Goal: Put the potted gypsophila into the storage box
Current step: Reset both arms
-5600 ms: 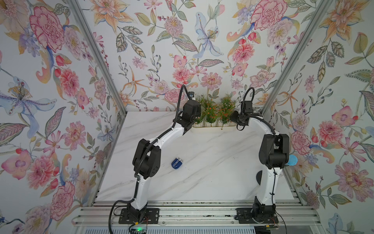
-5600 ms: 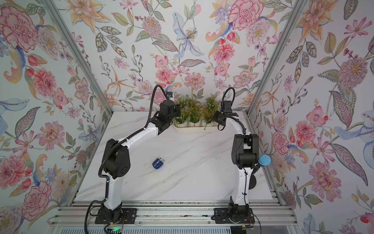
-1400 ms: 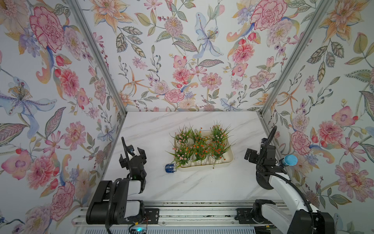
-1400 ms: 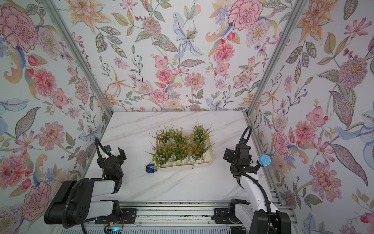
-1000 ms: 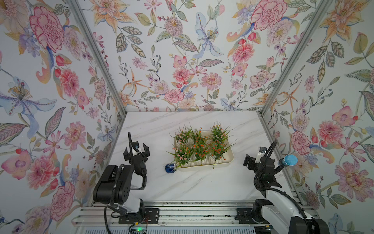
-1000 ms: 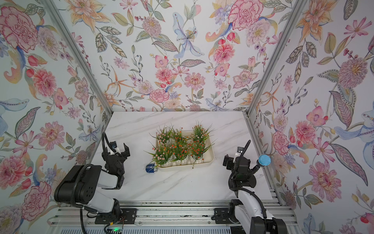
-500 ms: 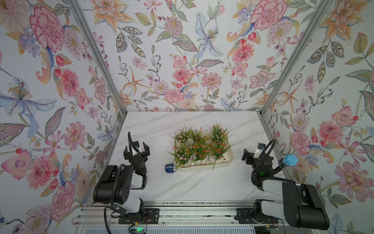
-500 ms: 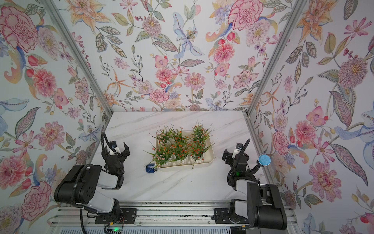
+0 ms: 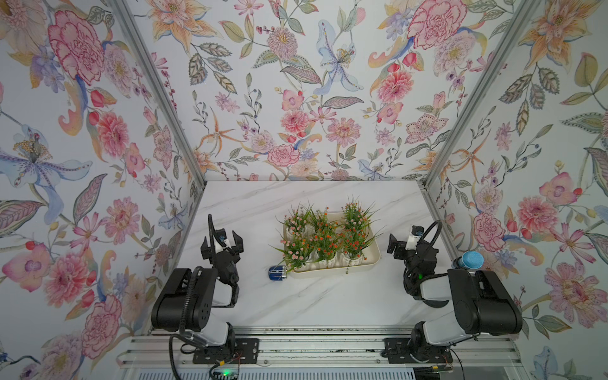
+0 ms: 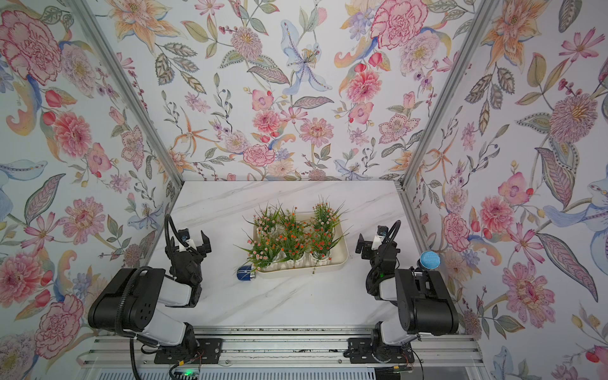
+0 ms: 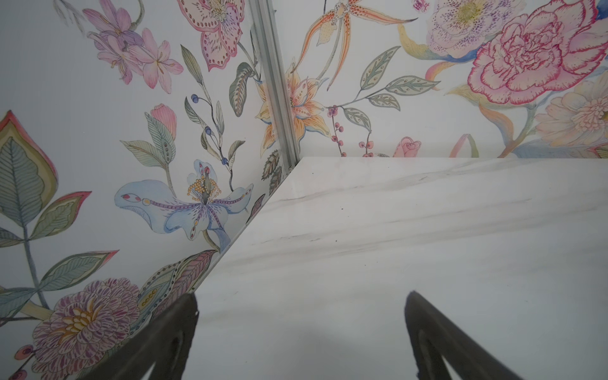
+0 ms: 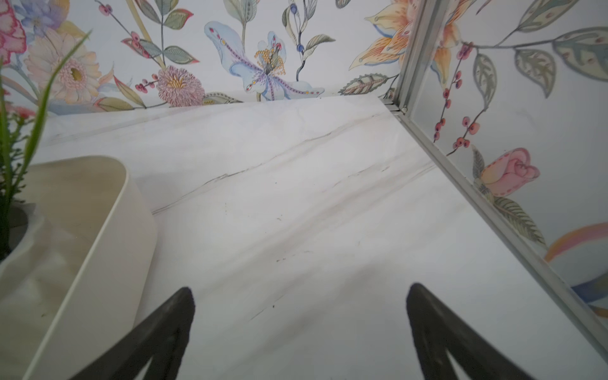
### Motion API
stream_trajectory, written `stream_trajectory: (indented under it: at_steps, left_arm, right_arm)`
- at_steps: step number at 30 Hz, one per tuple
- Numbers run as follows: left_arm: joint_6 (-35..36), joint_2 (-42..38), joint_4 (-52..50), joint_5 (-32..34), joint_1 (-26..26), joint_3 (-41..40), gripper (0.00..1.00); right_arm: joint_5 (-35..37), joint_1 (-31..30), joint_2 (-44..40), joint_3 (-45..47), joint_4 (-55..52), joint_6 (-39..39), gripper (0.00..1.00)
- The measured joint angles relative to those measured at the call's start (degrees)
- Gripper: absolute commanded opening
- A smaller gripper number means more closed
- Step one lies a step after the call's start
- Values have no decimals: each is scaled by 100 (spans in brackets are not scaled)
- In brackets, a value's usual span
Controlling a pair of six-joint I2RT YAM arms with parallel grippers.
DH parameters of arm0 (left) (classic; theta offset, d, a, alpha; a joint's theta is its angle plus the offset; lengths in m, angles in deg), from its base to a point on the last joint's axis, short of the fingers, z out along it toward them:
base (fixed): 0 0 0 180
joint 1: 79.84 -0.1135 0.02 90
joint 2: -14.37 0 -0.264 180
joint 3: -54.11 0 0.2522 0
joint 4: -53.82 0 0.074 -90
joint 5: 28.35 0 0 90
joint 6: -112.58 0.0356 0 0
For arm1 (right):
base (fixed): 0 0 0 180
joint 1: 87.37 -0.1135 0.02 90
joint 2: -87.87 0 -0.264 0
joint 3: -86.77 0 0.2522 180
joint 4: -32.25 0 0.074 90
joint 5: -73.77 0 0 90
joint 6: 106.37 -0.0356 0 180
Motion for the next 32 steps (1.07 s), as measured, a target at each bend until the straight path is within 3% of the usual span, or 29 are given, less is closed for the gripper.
stream_trajectory:
  at_steps: [32]
  left_arm:
    - [254,0,-4,-337,101,11,100]
  right_arm:
    - [-229,-52,81,-195,-48,197,100]
